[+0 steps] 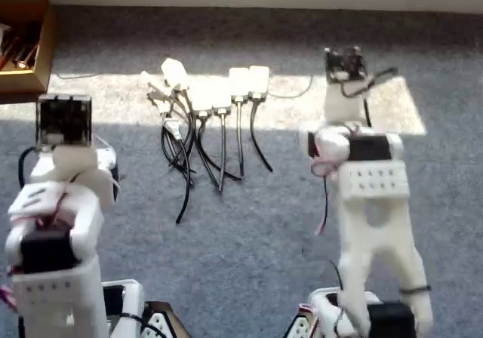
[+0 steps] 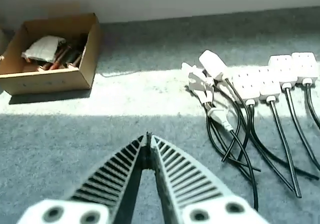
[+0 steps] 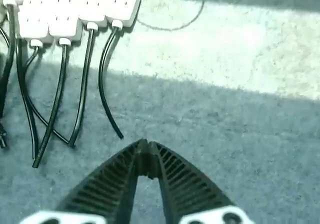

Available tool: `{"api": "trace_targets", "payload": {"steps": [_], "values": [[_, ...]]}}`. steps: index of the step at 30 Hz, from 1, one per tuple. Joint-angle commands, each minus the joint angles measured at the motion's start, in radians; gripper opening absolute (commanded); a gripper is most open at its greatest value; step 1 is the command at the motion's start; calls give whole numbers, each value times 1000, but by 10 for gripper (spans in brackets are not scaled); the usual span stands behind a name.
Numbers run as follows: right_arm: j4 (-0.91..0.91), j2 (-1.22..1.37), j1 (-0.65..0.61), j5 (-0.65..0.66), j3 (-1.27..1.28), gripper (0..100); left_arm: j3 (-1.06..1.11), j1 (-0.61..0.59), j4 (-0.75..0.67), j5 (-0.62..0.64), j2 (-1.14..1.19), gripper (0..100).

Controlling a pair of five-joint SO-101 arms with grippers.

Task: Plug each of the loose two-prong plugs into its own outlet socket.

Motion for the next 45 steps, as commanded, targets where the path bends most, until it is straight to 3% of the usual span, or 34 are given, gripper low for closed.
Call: {"api": "trace_targets", "payload": {"steps": [1, 7, 12, 17, 21, 25, 28, 34, 37, 41, 45], "values": [[97, 412, -76, 17, -398, 11, -131, 10, 2, -21, 389, 94], [272, 680, -232, 20, -799, 132, -346, -7, 2, -21, 748, 181], [312, 771, -343, 95, -970, 241, -450, -151, -57, -20, 857, 185], [300, 881, -335, 101, -1050, 247, -401, -340, -219, -20, 944, 185], [305, 974, -314, 103, -1061, 246, -328, -415, -373, -25, 1023, 185], [467, 960, -259, 87, -1061, 245, -298, -458, -460, -51, 1102, 185], [615, 892, -272, -11, -1053, 245, -302, -467, -497, -84, 1165, 185], [579, 750, -446, -37, -874, 245, -326, -473, -534, -87, 1267, 185], [463, 746, -515, -5, -860, 245, -366, -484, -534, -87, 1302, 185], [271, 750, -429, 44, -854, 248, -395, -521, -532, -87, 1319, 185], [265, 748, -297, 44, -852, 246, -398, -547, -537, -89, 1319, 185]]}}
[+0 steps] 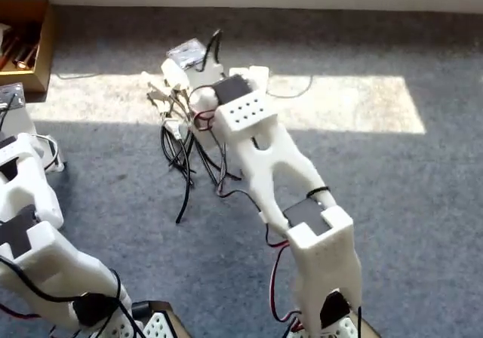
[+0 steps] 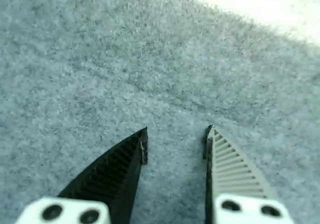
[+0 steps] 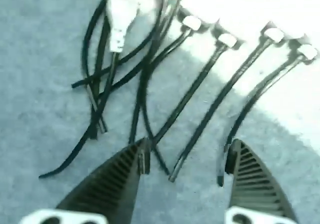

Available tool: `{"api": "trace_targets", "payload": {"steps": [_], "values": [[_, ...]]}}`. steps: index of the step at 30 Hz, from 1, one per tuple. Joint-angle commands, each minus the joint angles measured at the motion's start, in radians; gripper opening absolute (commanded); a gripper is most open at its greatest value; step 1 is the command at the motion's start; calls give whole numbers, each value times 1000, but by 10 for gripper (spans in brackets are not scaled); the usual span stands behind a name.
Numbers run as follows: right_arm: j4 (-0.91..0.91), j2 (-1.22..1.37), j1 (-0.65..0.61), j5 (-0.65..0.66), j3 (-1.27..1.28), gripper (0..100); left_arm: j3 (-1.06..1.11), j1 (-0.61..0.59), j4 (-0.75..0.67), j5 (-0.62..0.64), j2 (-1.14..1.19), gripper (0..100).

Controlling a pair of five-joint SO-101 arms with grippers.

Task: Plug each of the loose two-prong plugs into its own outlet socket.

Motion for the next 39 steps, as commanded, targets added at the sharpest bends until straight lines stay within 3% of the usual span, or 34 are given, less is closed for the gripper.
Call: {"api": "trace_targets", "payload": {"steps": [1, 4, 10, 18, 20, 23, 28, 32, 39], "values": [[1, -74, 105, 12, -4, 246, -39, -27, -20, -6, -4, 185], [13, -50, 111, 6, 33, 245, -39, -19, -20, -5, -4, 185], [-182, 131, 128, 14, 120, 245, -31, -12, -20, -3, 4, 185], [-153, 263, 143, 14, 7, 241, -30, -38, -21, -6, 4, 185], [-120, 262, 151, 14, 1, 184, -30, -38, -21, -6, 5, 185], [-96, 260, 189, 14, -1, 6, -28, -38, -21, -6, 5, 185], [-93, 260, 260, 14, 7, 3, -28, -38, -18, -6, 5, 185], [7, 257, 274, 32, -1, 6, -28, -38, -18, -6, 5, 185], [309, 150, 199, 296, 93, 6, -28, -33, -17, -6, 5, 185]]}}
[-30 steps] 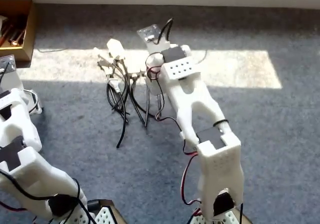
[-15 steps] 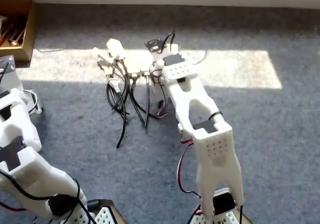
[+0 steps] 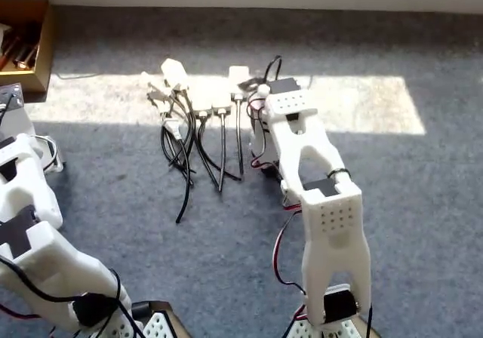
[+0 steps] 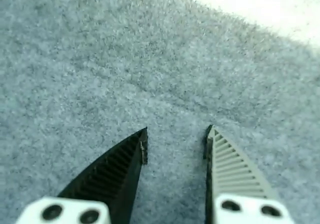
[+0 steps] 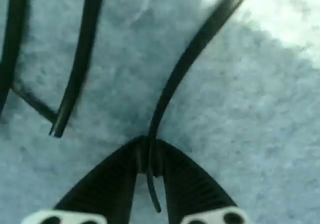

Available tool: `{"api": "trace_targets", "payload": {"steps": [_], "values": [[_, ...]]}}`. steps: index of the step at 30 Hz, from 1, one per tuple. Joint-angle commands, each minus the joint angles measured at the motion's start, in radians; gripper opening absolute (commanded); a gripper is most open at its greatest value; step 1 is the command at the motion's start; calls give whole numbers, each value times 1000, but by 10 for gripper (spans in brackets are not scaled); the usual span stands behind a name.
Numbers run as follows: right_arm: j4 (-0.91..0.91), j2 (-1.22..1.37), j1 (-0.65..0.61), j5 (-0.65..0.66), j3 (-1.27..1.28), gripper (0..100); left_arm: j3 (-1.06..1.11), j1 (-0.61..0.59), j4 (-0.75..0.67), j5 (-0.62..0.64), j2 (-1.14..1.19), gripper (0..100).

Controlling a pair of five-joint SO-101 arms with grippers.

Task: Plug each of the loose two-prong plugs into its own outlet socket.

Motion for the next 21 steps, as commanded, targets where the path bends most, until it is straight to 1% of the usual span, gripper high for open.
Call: {"api": "trace_targets", "payload": {"steps": [1, 4, 6, 9, 13, 15, 19, 21], "values": [[120, -142, -25, 112, 77, 6, -28, -22, -14, -6, -1, 185], [119, -292, -25, 213, 262, 6, -28, -22, -14, -6, -1, 185], [97, -444, -47, 259, 398, 6, -28, -22, -14, -6, -1, 185], [31, -753, -105, 267, 605, 6, -30, -12, -14, -5, -1, 185], [-31, -1201, -222, 262, 874, 6, -28, 13, -12, -5, -1, 185], [-105, -1392, -278, 262, 1049, 6, -28, 24, -5, -2, -1, 185], [-280, -1690, -332, 262, 1461, 6, -28, 42, 46, -2, -2, 185], [-328, -1816, -337, 270, 1639, 6, -28, 41, 51, -5, -2, 185]]}}
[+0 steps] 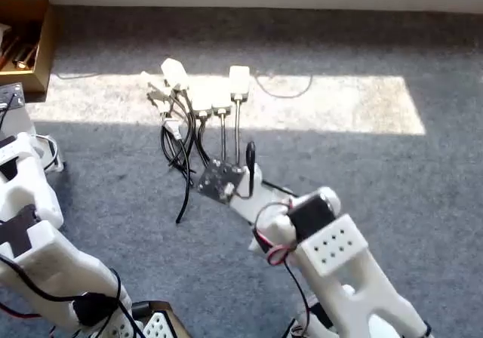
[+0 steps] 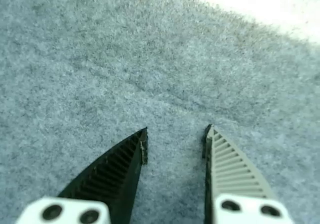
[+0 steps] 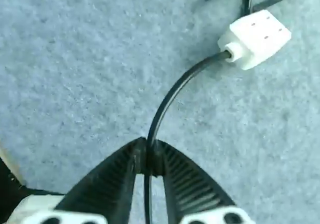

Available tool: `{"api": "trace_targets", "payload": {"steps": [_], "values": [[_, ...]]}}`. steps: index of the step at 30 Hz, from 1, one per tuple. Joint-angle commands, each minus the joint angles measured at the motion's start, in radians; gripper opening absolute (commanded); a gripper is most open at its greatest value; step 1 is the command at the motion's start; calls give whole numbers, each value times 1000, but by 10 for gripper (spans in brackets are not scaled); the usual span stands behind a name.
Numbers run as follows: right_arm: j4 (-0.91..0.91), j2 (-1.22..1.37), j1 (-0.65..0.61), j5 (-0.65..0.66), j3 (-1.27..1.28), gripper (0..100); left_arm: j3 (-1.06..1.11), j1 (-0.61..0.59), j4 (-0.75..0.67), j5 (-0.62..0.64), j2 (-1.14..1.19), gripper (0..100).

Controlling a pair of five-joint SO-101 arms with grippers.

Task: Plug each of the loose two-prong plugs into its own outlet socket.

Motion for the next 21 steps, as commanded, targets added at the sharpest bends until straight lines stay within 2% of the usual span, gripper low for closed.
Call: {"api": "trace_targets", "payload": {"steps": [1, 5, 7, 12, 16, 21], "values": [[-88, -282, -22, 18, 328, 6, -27, 12, 29, -8, -2, 185], [-51, -460, 24, 60, 381, 6, -28, 10, 29, -8, -10, 185], [19, -472, 39, 120, 374, 7, -28, 10, 31, -8, -12, 185], [31, -472, 180, 241, 374, 7, -27, 16, 31, -8, -12, 185], [-4, -470, 231, 203, 352, 7, -27, 31, 31, -6, -10, 184], [-1, -329, 182, 86, 245, 7, -25, 54, 32, -3, -7, 183]]}}
